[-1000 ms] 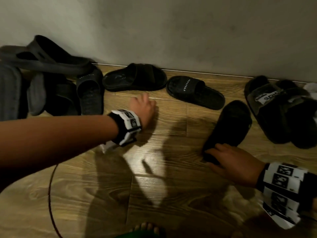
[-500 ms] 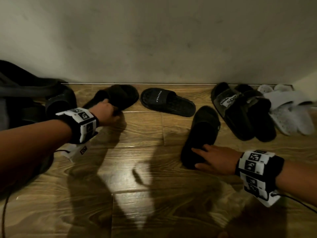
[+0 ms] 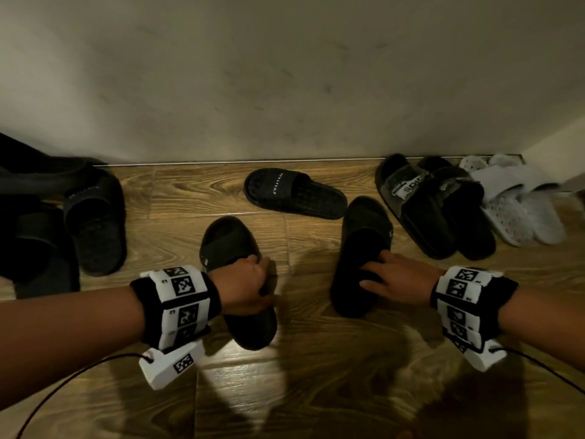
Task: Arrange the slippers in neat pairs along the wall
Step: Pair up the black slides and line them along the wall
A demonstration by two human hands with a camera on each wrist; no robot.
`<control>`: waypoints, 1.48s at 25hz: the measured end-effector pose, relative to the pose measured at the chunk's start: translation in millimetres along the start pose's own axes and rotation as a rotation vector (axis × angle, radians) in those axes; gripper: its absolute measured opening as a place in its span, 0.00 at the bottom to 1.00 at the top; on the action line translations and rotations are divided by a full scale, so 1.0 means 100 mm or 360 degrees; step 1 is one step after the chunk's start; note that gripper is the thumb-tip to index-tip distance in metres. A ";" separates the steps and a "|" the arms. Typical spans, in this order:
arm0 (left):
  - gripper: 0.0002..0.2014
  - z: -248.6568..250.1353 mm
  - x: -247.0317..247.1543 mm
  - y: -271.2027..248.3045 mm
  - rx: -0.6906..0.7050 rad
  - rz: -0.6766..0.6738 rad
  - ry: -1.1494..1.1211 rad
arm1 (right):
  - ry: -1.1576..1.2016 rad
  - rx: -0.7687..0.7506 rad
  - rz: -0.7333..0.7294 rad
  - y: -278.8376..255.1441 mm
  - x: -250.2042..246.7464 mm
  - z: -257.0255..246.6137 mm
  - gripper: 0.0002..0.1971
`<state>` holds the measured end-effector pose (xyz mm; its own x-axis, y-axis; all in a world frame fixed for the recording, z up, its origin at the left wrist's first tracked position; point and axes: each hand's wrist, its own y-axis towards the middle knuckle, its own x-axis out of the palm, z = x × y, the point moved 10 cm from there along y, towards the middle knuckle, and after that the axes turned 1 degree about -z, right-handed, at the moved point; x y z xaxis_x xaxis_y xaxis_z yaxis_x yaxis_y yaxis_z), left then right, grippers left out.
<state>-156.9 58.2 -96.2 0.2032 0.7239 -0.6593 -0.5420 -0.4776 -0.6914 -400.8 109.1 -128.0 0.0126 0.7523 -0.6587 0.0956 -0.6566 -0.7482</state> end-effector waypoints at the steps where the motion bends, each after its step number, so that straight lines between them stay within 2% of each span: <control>1: 0.32 0.08 -0.10 0.02 0.0066 0.0041 0.0064 | -0.0059 0.0002 0.0034 -0.02 -0.01 -0.01 0.29; 3: 0.22 0.21 -0.41 0.10 0.0181 0.0254 0.0258 | -0.0173 -0.0020 0.0099 -0.10 -0.01 -0.11 0.29; 4: 0.21 0.27 -0.60 0.16 0.0208 0.0395 0.0372 | -0.0218 -0.0048 0.0115 -0.15 0.02 -0.20 0.29; 6: 0.22 0.39 -0.91 0.31 0.0239 0.0637 0.0574 | -0.0284 -0.0139 0.0091 -0.27 0.17 -0.41 0.28; 7: 0.25 0.42 -1.02 0.41 0.0221 0.0691 0.0657 | -0.0310 -0.0200 0.0058 -0.33 0.26 -0.53 0.29; 10: 0.30 0.38 -1.10 0.81 0.0050 0.0560 0.0786 | -0.0278 -0.0314 0.0012 -0.44 0.45 -0.69 0.31; 12: 0.30 0.22 -1.13 0.98 -0.0143 0.0426 0.0724 | -0.0224 -0.0319 0.0020 -0.42 0.44 -0.65 0.32; 14: 0.28 0.05 -1.20 1.03 -0.0273 0.0408 0.0629 | -0.0197 -0.0299 0.0038 -0.36 0.39 -0.54 0.33; 20: 0.18 -0.55 -1.40 0.80 -0.0417 0.0492 0.0402 | -0.0116 -0.0327 0.0078 -0.23 0.30 -0.39 0.32; 25: 0.16 -1.11 -1.36 0.48 -0.0562 0.0462 0.0387 | -0.0050 -0.0324 0.0102 -0.17 0.21 -0.39 0.29; 28: 0.20 -1.70 -1.18 0.43 -0.0767 0.0150 0.0585 | -0.0061 -0.0325 0.0100 -0.17 0.19 -0.38 0.28; 30: 0.20 -2.03 -1.07 0.46 -0.0804 0.0033 0.0710 | -0.0078 -0.0322 0.0106 -0.21 0.19 -0.35 0.28; 32: 0.20 -1.96 -0.99 0.43 -0.0754 0.0025 0.0682 | -0.0047 -0.0306 0.0112 -0.24 0.19 -0.31 0.28; 34: 0.23 -1.56 -0.84 0.34 -0.0658 0.0005 0.0640 | -0.0006 -0.0286 0.0110 -0.28 0.19 -0.26 0.27; 36: 0.27 -1.12 -0.52 0.24 -0.0564 -0.0157 0.0702 | -0.0012 -0.0256 0.0111 -0.29 0.17 -0.24 0.27; 37: 0.26 -0.96 -0.39 0.19 -0.0526 -0.0185 0.0770 | -0.0020 -0.0234 0.0109 -0.30 0.16 -0.22 0.27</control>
<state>-97.1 -26.8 -111.6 0.6363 0.5087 -0.5800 -0.2274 -0.5947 -0.7711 -381.1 141.5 -114.3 0.0119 0.7046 -0.7095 0.2399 -0.6908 -0.6821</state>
